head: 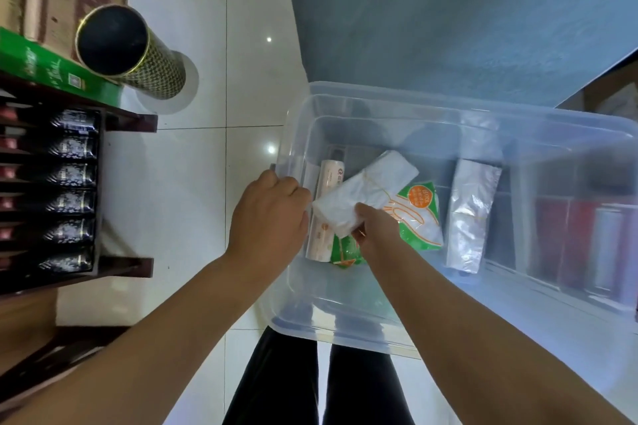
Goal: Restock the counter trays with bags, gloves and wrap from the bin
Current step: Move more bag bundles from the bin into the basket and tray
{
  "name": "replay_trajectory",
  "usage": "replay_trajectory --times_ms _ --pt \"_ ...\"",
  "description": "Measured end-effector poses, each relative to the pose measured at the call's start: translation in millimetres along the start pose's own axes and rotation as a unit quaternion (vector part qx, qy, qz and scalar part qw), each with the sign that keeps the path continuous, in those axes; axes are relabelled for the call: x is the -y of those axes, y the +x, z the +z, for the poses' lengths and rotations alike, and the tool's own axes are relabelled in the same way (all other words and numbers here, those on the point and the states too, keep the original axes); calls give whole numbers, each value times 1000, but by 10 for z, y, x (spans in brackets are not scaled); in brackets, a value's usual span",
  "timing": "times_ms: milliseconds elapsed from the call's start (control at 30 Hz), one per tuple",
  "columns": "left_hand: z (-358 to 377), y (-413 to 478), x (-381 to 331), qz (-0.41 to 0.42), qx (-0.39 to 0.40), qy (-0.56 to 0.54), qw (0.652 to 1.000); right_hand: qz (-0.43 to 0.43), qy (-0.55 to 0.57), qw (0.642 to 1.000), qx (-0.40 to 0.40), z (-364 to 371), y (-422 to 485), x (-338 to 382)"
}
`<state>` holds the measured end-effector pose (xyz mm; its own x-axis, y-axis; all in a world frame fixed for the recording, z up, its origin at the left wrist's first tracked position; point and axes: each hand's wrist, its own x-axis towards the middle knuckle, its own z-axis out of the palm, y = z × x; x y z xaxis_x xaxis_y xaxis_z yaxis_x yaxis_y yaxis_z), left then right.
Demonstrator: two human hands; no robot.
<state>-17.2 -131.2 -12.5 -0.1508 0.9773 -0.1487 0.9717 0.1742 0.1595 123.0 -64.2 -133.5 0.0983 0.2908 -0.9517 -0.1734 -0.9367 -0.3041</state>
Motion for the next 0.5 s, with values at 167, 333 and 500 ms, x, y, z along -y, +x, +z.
replay_trajectory --times_ms 167,333,500 --pt "-43 66 -343 -60 108 -138 983 -73 -84 985 130 -414 -574 108" --pt "68 373 -671 -324 244 -510 759 -129 -152 955 219 -770 -936 213" --pt "272 542 -811 -371 182 -583 700 -178 -201 949 166 -1012 -714 310"
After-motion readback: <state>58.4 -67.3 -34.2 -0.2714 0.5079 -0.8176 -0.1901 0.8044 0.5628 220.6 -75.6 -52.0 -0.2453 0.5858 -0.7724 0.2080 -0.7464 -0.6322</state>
